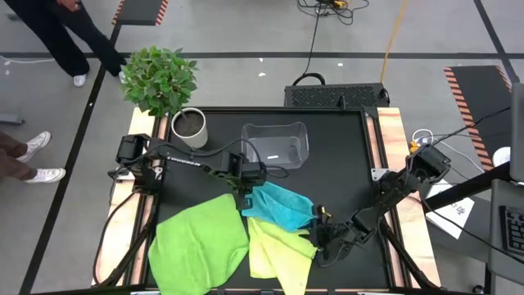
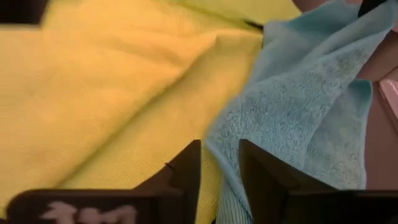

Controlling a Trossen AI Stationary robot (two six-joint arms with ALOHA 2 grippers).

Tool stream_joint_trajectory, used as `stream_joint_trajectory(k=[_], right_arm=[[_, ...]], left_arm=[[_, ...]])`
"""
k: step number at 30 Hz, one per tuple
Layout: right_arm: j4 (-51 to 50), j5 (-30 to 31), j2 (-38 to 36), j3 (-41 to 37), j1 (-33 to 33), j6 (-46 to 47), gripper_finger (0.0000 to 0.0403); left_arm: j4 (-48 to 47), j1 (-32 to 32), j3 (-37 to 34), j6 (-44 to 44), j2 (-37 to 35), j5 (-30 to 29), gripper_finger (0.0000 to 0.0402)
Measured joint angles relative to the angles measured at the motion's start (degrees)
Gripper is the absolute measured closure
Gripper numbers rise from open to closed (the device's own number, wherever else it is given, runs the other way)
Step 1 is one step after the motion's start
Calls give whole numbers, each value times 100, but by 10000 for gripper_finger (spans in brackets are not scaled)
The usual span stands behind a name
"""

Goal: Fold microfiber towels
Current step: Fold the blue towel

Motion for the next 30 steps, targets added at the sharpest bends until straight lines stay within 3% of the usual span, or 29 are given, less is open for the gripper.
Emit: stream_joint_trajectory(k=[5, 10, 30], right_arm=[[217, 11, 293, -2, -167, -160, 250], [216, 8, 476, -2, -270, -291, 235], [873, 160, 781, -2, -482, -692, 273]], left_arm=[[99, 2, 0, 0, 0, -2, 397], [101, 13, 0, 31, 0, -2, 398], [181, 39, 0, 106, 3, 22, 398]])
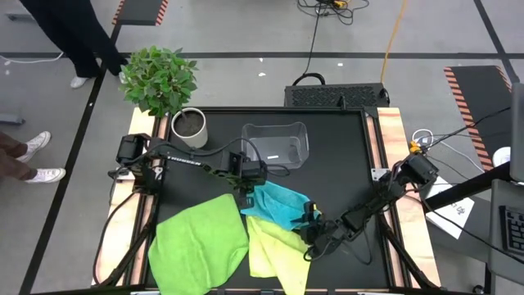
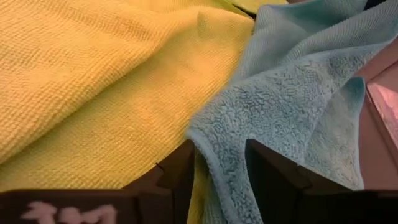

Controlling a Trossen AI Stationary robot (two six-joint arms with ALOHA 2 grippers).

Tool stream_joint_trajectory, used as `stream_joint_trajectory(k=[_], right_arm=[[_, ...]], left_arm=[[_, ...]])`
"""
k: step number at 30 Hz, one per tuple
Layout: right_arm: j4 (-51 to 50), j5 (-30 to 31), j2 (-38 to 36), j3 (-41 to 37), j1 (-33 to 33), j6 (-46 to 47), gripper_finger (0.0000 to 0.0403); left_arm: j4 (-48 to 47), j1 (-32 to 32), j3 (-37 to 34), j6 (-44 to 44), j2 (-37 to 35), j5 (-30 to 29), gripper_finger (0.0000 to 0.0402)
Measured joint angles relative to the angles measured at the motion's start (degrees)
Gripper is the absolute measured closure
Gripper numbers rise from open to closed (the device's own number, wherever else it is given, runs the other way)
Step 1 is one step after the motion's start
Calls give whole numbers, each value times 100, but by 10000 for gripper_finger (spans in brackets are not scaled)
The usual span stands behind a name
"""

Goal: Fold microfiber towels
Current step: Fold the blue towel

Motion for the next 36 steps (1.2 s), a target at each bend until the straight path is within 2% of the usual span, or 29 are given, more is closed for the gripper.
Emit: stream_joint_trajectory(k=[3, 7, 8, 12, 18, 22, 26, 31, 36], right_arm=[[6, 2, -2, 0, -84, 173, 299], [25, 4, -5, 0, -196, 311, 381], [22, 18, -18, 0, -212, 307, 391], [-175, 149, -274, 2, -239, 610, 398], [-1092, 222, -886, 0, -173, 1302, 401], [-1628, 181, -1036, -19, -169, 1813, 402], [-1552, -99, -1030, -114, -130, 1996, 402], [-871, -471, -1011, -325, -140, 1936, 401], [-595, -514, -1010, -444, -138, 1872, 401]], left_arm=[[0, 0, 0, -1, -1, 0, 397], [-1, 0, 0, -1, 1, 0, 398], [-2, 0, 0, -1, 0, 0, 397], [-52, 0, 0, -1, 1, -2, 399], [-182, 0, -31, -3, 1, -145, 399], [-107, 11, -258, -23, 3, -149, 396], [116, 30, -576, -41, 4, -149, 399], [188, 68, -717, -47, 6, -149, 399], [295, 142, -717, -33, 6, -138, 395]])
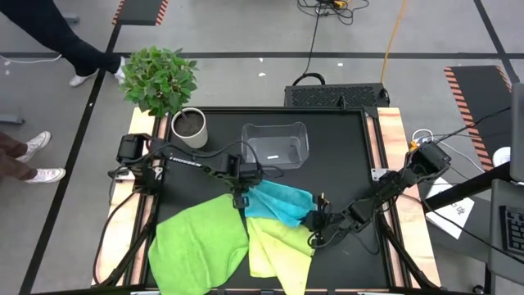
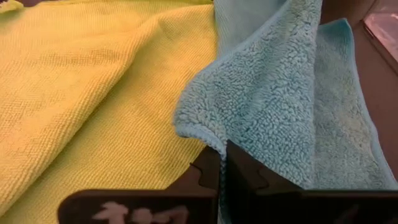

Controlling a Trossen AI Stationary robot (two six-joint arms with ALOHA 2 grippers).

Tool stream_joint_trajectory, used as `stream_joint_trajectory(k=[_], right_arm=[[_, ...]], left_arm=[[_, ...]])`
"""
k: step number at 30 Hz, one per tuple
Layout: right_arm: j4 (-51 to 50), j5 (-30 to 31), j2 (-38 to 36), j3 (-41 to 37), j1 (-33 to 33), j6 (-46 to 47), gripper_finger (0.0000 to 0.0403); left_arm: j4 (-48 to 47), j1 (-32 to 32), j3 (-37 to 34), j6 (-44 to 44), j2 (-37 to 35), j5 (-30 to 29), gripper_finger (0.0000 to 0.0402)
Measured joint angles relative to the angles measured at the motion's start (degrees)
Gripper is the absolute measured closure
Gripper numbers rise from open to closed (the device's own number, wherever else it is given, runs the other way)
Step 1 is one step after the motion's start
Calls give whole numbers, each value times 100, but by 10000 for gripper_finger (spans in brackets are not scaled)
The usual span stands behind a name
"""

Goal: Fold microfiber towels
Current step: Fold the blue towel

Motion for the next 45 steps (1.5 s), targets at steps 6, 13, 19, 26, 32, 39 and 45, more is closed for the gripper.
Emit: stream_joint_trajectory(k=[6, 13, 19, 26, 32, 39, 45], right_arm=[[-5, 0, -2, 0, 0, 12, 401], [264, -192, -2, 0, 31, 35, 401], [462, -282, -30, 0, 124, -50, 401], [340, -664, -30, 2, 160, -24, 399], [386, -750, -30, 2, 170, -152, 362], [563, -700, -30, 2, 121, -159, 311], [1041, -704, 81, 3, 234, -566, 288]], left_arm=[[98, 112, 0, 132, 0, 143, 396], [164, 182, 132, 344, -1, 372, 397], [188, 321, 208, 463, -2, 483, 398], [214, 433, 208, 471, -2, 621, 398], [212, 400, 208, 462, -2, 651, 399], [215, 398, 208, 434, -2, 650, 399], [219, 398, 208, 434, -2, 648, 399]])
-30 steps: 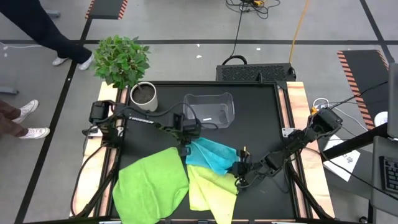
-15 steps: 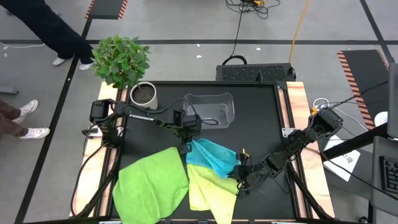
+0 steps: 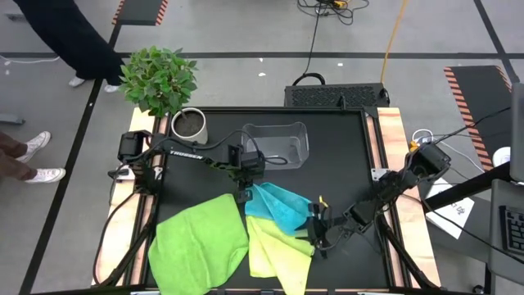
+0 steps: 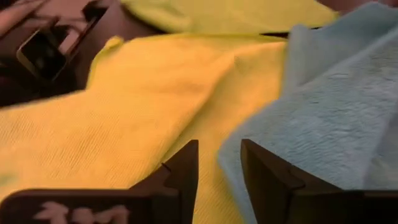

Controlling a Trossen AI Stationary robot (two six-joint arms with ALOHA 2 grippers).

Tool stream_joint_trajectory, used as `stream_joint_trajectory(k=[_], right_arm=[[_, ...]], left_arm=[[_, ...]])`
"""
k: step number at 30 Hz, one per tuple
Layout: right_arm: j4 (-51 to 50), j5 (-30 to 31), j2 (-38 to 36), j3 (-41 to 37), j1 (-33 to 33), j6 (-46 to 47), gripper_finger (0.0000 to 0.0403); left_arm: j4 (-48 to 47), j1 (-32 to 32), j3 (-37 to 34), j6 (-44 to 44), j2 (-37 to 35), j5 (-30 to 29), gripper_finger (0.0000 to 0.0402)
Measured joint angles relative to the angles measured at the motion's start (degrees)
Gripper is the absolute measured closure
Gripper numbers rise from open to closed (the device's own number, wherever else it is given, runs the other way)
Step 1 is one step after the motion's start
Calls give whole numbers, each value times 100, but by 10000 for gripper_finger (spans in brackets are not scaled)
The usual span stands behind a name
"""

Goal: Fold microfiber towels
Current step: Fold the blue towel

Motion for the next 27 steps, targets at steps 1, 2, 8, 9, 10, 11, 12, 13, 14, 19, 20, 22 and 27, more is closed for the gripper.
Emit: stream_joint_trajectory(k=[1, 2, 8, 9, 10, 11, 12, 13, 14, 19, 20, 22, 27], right_arm=[[9, 0, 60, 6, 32, -47, 285], [10, 1, 147, 29, 50, -60, 283], [20, 151, 858, 393, 67, -495, 282], [-93, 279, 942, 503, 67, -593, 282], [-246, 441, 1024, 630, 69, -683, 282], [-468, 586, 1095, 763, 69, -761, 282], [-730, 749, 1148, 883, 69, -811, 282], [-1012, 896, 1192, 994, 69, -843, 282], [-1252, 988, 1234, 1105, 69, -854, 282], [-1842, 1305, 1286, 1304, 69, -825, 282], [-1900, 1382, 1290, 1303, 69, -810, 282], [-1924, 1534, 1290, 1301, 67, -804, 282], [-1789, 1614, 1287, 1301, 65, -840, 298]], left_arm=[[2, 4, 0, 0, 0, 2, 399], [2, 7, 0, -1, 0, 0, 397], [95, 15, 0, -5, 0, -2, 398], [129, 15, 0, -9, 0, -2, 397], [153, 15, 0, -13, 0, -2, 396], [153, 15, 0, -13, 0, -2, 397], [147, 15, 0, -13, 0, -2, 398], [146, 15, 0, -15, 0, -2, 399], [145, 15, 0, -15, 0, -2, 399], [142, 15, 0, -18, 0, -2, 398], [142, 15, 0, -20, 0, -2, 399], [145, 15, 0, -30, -2, -2, 398], [146, 15, 0, -12, -2, -2, 399]])
